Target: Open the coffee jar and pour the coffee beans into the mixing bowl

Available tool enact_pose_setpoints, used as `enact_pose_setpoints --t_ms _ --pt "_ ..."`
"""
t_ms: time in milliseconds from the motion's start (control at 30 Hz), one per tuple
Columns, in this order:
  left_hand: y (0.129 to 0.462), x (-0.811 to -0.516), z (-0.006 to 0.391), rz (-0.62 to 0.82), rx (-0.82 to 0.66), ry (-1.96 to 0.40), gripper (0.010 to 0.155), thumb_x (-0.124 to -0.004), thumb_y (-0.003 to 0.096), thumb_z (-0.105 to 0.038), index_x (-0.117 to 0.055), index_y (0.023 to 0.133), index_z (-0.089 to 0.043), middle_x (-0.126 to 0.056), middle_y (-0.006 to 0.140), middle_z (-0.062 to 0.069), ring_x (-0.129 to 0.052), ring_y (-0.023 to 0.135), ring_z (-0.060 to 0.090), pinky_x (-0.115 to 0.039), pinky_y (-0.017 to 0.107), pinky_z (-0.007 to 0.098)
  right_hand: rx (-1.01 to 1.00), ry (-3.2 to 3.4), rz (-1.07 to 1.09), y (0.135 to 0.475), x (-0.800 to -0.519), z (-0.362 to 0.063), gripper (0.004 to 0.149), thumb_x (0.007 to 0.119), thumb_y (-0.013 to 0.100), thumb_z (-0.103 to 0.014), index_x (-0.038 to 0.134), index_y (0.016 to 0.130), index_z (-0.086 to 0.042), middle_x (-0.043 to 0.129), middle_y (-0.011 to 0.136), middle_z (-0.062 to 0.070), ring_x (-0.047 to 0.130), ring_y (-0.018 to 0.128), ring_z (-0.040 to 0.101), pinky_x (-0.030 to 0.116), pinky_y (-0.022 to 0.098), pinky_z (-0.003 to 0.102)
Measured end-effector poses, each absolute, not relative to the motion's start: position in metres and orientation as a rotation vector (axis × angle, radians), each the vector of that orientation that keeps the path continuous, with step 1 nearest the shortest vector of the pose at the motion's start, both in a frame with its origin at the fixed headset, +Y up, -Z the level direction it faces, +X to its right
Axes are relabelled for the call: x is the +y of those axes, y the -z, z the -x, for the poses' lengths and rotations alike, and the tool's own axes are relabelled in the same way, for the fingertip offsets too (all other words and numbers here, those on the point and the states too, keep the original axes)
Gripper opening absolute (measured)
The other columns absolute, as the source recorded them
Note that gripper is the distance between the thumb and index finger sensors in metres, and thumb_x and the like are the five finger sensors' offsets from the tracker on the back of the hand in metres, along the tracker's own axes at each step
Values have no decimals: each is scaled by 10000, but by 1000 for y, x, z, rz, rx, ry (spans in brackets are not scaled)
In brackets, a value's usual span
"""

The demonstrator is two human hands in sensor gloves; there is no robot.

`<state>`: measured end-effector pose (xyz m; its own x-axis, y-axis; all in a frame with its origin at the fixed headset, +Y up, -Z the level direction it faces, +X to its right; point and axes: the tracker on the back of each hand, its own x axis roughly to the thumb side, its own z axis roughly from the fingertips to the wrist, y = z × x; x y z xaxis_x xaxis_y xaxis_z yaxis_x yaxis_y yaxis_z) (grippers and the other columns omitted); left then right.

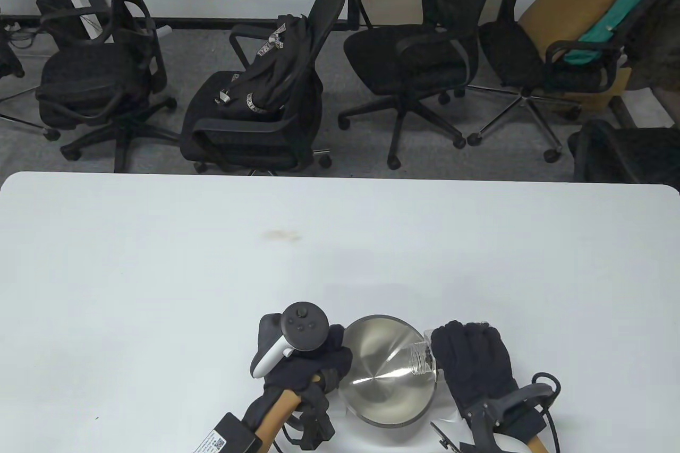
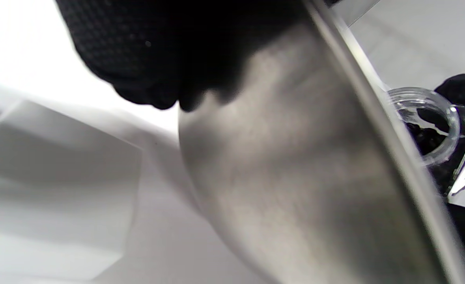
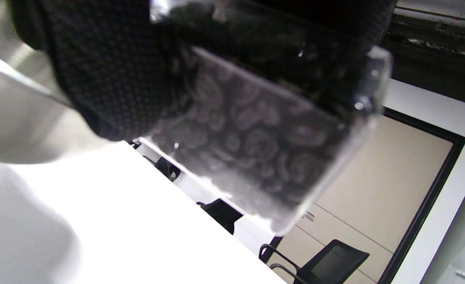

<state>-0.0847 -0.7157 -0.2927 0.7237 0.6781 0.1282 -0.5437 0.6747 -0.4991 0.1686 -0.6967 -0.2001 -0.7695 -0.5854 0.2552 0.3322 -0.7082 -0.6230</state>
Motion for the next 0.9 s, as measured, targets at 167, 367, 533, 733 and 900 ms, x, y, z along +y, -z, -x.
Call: enact_pose_setpoints --t_ms 167,367,533,733,900 --pt "292 -716 84 446 -321 -702 445 -740 660 -144 -703 1023 109 -867 853 160 -1011 564 283 -949 367 209 791 2353 623 197 -697 -164 837 952 441 -424 509 1094 -145 633 1057 183 661 900 389 620 707 594" --pt "292 -717 82 448 -325 -705 445 -740 658 -143 -703 1022 110 -865 853 157 -1010 564 284 -949 366 209 793 2303 630 196 -700 -161 825 953 440 -417 515 1091 -164 627 1063 173 651 909 380 610 719 587" --pt "292 -716 82 446 -328 -708 444 -739 658 -144 -703 1021 110 -865 854 155 -1010 564 284 -950 366 208 799 2286 636 194 -697 -160 825 956 437 -413 513 1091 -172 625 1066 162 645 914 378 604 722 588" --pt "292 -717 82 445 -332 -716 444 -739 658 -144 -702 1021 108 -865 854 154 -1010 565 283 -950 366 207 814 2242 647 193 -696 -158 824 958 435 -408 509 1092 -191 616 1073 146 634 922 371 592 729 586" --pt "292 -716 82 441 -336 -715 446 -739 658 -144 -702 1022 110 -864 855 153 -1010 565 286 -950 366 208 821 2226 658 192 -694 -157 825 961 432 -403 506 1091 -204 610 1078 135 626 929 365 584 735 585"
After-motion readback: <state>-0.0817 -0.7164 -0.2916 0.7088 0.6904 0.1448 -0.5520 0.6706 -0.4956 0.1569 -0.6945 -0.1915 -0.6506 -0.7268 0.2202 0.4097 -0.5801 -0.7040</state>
